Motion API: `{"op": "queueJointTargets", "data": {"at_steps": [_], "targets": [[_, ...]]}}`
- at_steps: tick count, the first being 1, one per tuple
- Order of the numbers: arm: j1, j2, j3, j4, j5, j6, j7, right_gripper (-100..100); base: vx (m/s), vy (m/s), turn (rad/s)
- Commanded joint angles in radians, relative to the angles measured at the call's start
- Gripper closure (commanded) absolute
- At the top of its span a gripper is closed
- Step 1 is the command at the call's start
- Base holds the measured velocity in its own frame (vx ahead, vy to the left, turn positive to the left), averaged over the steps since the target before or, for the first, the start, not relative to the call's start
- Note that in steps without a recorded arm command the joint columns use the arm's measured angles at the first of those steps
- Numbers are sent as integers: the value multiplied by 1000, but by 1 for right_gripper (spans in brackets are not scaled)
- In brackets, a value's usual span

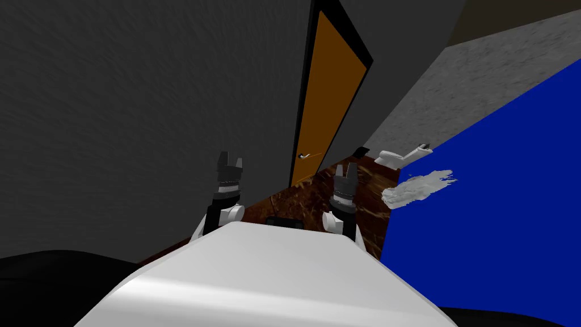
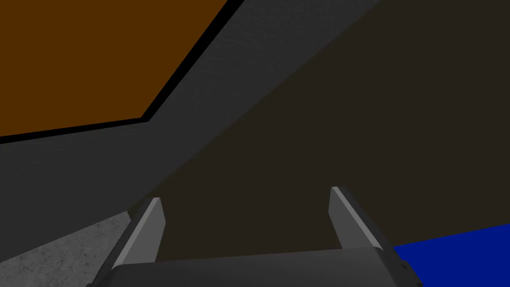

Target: Pull the door open

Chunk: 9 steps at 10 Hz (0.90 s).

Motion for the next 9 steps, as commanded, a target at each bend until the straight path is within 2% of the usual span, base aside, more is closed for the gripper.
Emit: {"op": "queueJointTargets", "data": {"at_steps": [1,5,9], "targets": [[-13,-13,0,38,-4,-2,-11,-100,37,-11,104],[-44,-43,1,129,-13,-7,-35,-100,69,-49,105],[-90,-84,2,254,-26,-15,-72,-100,74,-69,146]]}}
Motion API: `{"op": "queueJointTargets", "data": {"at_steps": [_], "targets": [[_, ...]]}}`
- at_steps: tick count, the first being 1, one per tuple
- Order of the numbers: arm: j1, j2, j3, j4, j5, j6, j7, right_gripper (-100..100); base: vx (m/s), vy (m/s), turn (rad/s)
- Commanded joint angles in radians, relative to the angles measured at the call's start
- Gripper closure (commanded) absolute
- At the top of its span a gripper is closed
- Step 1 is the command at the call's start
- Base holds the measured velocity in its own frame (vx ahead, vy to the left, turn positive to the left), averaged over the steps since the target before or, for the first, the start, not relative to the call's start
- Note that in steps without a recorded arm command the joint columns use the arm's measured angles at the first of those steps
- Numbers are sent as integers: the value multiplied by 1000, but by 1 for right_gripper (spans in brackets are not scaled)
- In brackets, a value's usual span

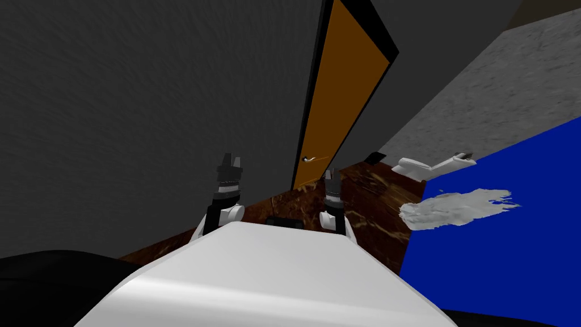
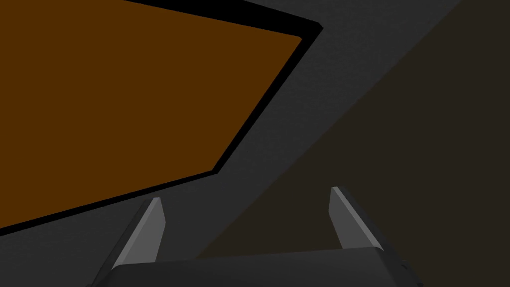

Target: Pull the door open

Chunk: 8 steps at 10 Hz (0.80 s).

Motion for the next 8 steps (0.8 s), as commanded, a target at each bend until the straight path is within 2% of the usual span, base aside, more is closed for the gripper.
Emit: {"op": "queueJointTargets", "data": {"at_steps": [1,2,3,5,6,7,8], "targets": [[-22,-19,1,50,-5,8,-18,-100,80,-81,174],[-36,-30,2,80,-9,6,-29,-100,80,-79,158],[-36,-30,2,97,-9,6,-29,-100,58,-57,53],[-65,-55,2,171,-18,1,-52,-100,60,-60,142],[-65,-55,2,181,-18,1,-52,-100,43,-51,68],[-80,-68,3,219,-22,-2,-64,-100,48,-51,135],[-80,-68,3,226,-22,-2,-64,-100,38,-45,66]]}}
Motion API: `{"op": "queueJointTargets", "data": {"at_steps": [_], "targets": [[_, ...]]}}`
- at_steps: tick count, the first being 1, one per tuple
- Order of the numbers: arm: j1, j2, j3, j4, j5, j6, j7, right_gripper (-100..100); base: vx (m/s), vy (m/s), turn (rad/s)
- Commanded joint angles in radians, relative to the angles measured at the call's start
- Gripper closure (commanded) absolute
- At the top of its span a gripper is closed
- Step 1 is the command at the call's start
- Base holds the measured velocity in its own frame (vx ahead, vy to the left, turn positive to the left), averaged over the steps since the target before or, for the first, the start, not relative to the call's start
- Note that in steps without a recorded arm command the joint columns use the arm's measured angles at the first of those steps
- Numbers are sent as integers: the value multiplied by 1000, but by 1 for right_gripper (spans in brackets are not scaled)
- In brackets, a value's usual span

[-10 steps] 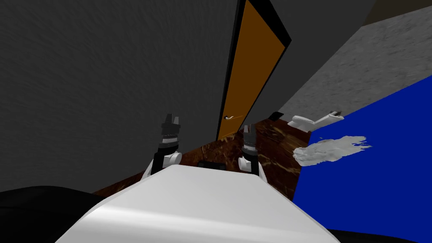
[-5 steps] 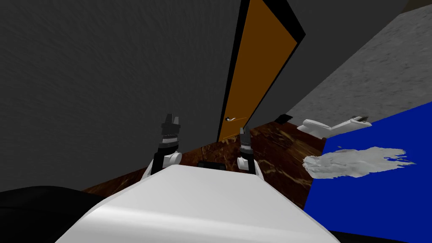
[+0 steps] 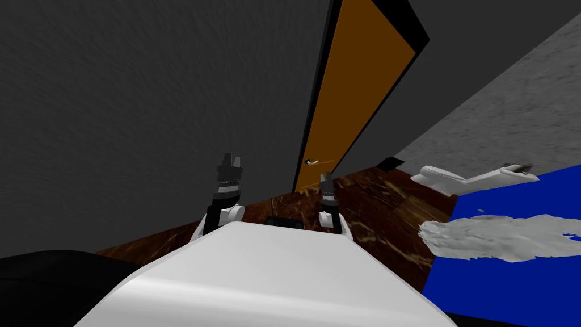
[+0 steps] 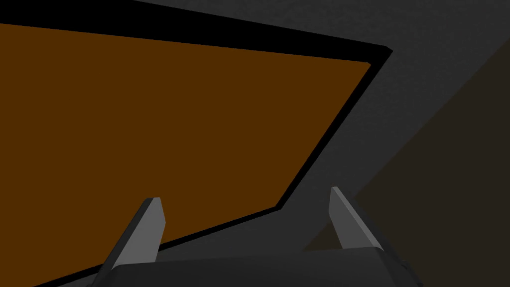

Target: Pull the door open

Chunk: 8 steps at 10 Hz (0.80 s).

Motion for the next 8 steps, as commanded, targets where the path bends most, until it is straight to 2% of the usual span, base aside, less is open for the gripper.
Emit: {"op": "queueJointTargets", "data": {"at_steps": [1,2,3,5,6,8], "targets": [[-15,-14,2,50,-4,-3,-13,-100,41,-40,123],[-30,-27,3,82,-9,-6,-26,-100,66,-69,190],[-30,-27,3,96,-9,-6,-26,-100,45,-72,70],[-62,-53,3,166,-18,-11,-51,-100,45,-86,153],[-62,-53,3,188,-18,-11,-51,-100,45,-70,93],[-93,-79,4,258,-27,-17,-76,-100,59,-79,170]]}}
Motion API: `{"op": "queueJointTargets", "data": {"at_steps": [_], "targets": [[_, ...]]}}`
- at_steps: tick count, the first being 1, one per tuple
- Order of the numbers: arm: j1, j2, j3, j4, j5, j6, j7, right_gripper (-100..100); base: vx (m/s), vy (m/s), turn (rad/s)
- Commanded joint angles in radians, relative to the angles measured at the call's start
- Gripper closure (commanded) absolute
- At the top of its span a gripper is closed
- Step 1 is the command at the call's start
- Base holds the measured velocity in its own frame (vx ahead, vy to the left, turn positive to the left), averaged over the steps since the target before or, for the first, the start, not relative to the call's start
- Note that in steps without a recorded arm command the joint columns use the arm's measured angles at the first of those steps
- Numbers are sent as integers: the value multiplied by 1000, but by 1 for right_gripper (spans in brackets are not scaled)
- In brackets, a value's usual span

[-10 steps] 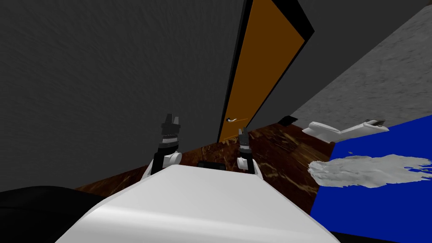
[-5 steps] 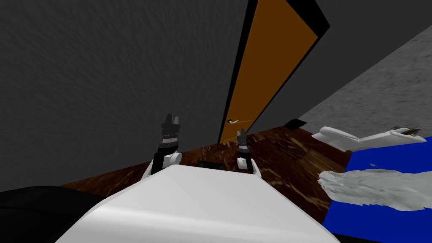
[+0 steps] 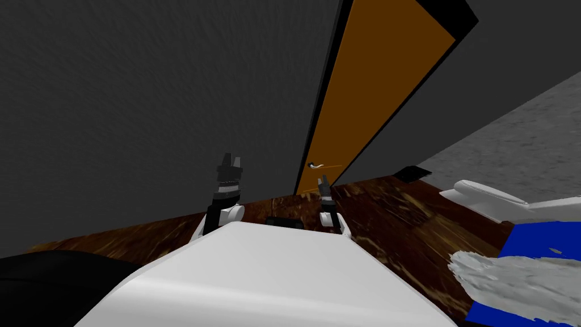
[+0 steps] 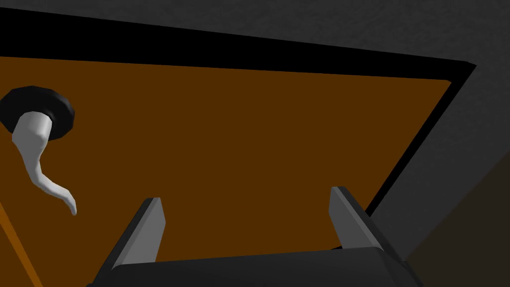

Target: Pull the door open

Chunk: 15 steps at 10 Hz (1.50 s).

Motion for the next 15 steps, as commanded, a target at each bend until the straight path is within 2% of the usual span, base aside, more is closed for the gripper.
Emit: {"op": "queueJointTargets", "data": {"at_steps": [1,3,4,6,7,9,10,13,14,15], "targets": [[-2,-5,3,39,-2,-4,-7,-100,41,-69,67],[-33,-31,3,122,-11,-9,-32,-100,47,-75,167],[-33,-31,3,130,-11,-9,-32,-100,42,-72,61],[-63,-56,4,200,-19,-14,-56,-100,50,-71,138],[-63,-56,4,217,-19,-14,-56,-100,33,-71,78],[-91,-79,5,286,-28,-19,-79,-100,34,-76,152],[-91,-79,5,301,-28,-19,-79,-100,32,-72,69],[-130,-110,6,401,-39,-25,-109,-100,37,-75,134],[-130,-110,6,413,-39,-25,-109,-100,37,-66,63],[-141,-120,6,437,-42,-27,-118,-100,31,-63,84]]}}
